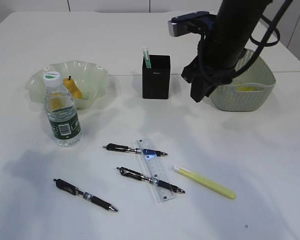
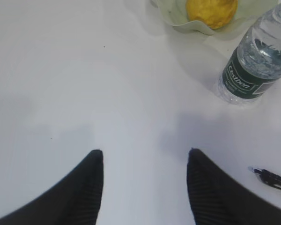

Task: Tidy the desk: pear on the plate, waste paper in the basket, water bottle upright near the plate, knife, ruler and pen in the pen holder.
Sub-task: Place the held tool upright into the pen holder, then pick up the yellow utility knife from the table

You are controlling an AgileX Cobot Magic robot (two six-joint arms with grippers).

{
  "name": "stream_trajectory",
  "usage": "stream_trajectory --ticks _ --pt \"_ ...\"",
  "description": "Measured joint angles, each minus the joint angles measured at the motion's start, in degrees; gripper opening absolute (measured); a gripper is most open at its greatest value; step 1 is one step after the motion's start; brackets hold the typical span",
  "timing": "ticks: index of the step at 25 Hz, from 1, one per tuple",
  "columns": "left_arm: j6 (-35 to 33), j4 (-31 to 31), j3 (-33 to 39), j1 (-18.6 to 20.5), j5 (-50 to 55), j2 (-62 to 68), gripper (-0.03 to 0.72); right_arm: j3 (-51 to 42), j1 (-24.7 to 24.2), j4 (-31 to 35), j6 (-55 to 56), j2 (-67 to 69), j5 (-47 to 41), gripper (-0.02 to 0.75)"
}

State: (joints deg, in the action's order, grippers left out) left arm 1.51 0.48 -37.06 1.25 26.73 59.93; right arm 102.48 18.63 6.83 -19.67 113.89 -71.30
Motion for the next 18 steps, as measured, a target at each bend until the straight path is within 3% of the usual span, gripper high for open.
stream_trajectory --ticks 11,18 --pt "0.0 0.1 0.0 0.0 0.04 0.0 0.402 -12.84 0.0 1.89 -3.88 -6.47 0.96 0.232" --pt "0.0 0.1 0.0 0.0 0.04 0.0 0.402 -24.84 0.0 3.16 -8.77 -12.44 8.2 0.231"
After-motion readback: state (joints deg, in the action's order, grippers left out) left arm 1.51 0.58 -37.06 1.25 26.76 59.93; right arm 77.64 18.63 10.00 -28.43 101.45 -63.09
